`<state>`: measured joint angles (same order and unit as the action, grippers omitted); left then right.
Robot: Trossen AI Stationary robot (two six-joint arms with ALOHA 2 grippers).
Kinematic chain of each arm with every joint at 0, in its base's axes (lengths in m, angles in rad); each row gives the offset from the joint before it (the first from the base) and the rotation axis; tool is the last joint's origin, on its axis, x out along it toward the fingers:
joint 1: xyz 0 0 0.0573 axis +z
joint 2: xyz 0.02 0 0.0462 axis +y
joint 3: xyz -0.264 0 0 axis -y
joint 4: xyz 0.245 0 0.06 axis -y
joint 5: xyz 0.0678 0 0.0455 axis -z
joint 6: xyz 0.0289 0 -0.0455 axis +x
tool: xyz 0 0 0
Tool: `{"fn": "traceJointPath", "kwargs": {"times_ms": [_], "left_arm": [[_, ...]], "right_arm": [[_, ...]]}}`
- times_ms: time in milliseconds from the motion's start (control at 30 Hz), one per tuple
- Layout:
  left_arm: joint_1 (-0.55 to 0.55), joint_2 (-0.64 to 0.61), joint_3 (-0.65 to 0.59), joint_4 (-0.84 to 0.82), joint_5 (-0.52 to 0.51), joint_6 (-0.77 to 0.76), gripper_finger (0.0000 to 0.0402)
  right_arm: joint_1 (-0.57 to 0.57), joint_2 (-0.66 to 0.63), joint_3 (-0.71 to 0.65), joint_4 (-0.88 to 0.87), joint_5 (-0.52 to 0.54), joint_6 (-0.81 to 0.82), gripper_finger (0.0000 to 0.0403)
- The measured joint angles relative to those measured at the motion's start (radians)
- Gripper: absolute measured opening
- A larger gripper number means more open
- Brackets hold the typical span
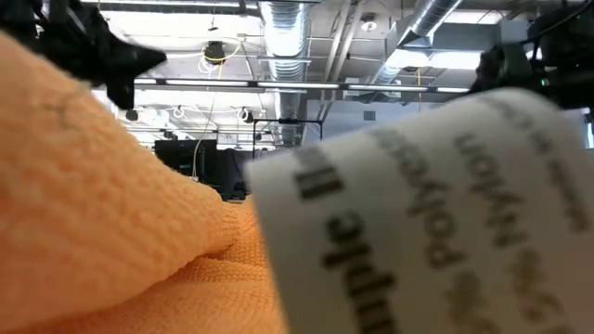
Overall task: Roll towel
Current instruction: Fold the yellow microfiber cloth
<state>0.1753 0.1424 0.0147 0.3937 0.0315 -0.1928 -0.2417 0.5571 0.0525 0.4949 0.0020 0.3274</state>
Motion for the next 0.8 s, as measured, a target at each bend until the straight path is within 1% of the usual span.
{"fn": "traceJointPath", "kwargs": {"times_ms": [67,100,167,233,367,500,567,667,800], "left_arm": [[-0.001,0.022,0.001,0.038,0.072,0.038,0.0],[0.0,0.037,0.005,0.043,0.089,0.052,0.0],[-0.008,0.084,0.024,0.042,0.098,0.075,0.0],[-0.025,0.145,0.044,0.041,0.106,0.107,0.0],[-0.086,0.299,0.099,0.04,0.128,0.173,0.0],[-0.151,0.427,0.135,0.035,0.142,0.268,0.0],[-0.181,0.468,0.152,0.036,0.146,0.299,0.0],[-0.233,0.513,0.171,0.039,0.168,0.351,0.0],[-0.331,0.559,0.187,0.038,0.172,0.441,0.0]], "right_arm": [[-0.002,0.007,0.0,0.094,0.003,0.124,0.0049],[-0.002,0.01,0.0,0.132,0.004,0.171,0.0049],[0.007,0.024,0.006,0.188,-0.03,0.192,0.0049],[0.045,0.051,0.033,0.191,-0.08,0.188,0.0049],[0.167,0.159,0.122,0.184,-0.08,0.127,0.0049],[0.317,0.324,0.275,0.177,-0.085,0.005,0.0049],[0.405,0.418,0.375,0.126,-0.087,-0.091,0.0049],[0.522,0.56,0.537,-0.04,-0.081,-0.223,0.0049],[0.626,0.748,0.755,-0.33,-0.009,-0.273,0.0049]]}}
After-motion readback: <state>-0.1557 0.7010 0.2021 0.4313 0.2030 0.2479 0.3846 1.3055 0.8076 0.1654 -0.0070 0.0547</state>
